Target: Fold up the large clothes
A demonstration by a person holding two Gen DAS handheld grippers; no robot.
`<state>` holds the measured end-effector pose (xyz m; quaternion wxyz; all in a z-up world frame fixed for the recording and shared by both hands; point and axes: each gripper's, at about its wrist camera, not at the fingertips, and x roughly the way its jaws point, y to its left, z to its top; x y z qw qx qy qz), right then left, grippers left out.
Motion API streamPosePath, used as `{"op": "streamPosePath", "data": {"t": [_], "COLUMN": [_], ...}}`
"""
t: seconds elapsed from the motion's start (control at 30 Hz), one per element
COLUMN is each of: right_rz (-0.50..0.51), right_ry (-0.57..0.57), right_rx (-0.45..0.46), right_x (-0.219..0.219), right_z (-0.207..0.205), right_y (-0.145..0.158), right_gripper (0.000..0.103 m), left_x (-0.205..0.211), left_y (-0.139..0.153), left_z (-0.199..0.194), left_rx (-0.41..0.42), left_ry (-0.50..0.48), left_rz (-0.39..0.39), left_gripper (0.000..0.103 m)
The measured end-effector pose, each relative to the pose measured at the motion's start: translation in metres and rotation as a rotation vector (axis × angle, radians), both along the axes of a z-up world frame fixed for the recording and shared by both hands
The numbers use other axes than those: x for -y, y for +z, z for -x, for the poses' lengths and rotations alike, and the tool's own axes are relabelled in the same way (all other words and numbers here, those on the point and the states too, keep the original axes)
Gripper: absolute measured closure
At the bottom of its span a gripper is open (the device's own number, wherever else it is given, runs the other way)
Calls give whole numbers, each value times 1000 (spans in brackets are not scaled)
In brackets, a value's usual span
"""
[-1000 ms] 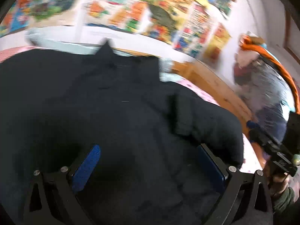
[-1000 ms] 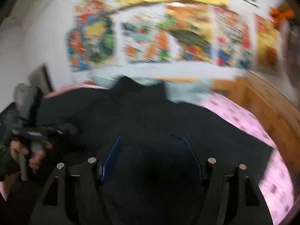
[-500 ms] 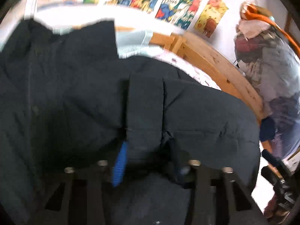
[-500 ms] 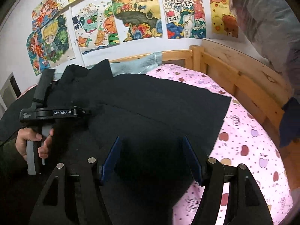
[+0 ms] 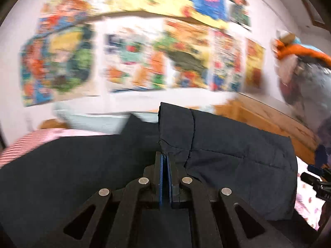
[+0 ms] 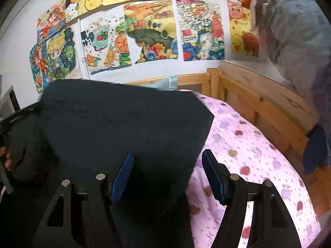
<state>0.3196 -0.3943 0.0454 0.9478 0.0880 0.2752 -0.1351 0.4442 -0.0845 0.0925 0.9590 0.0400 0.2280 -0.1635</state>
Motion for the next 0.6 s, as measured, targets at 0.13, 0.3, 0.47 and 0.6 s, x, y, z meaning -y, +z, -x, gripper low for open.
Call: {"op": "streamPosePath", "data": {"t": [0.13, 0.3, 0.47, 0.6], "right_rz": [3, 24, 110, 120], "right_ry": [91, 199, 215, 214], "right_rx": [-25, -105, -132, -117], "right_x": [-13, -36, -58, -59], "right_z": [-42, -99, -118, -116], "right_y": [-1, -20, -33, -37], "right_gripper": [39, 40, 40, 40], "left_x": [-47, -70, -84, -84], "left_y": [-11, -49, -68, -71], "left_z": [7, -2, 2, -2], "left_rx": [-40, -164, -172, -155], "left_ry": [141, 223, 306, 333], "left_rz": [-70, -74, -87, -131], "left_gripper": [99, 99, 99, 98]}}
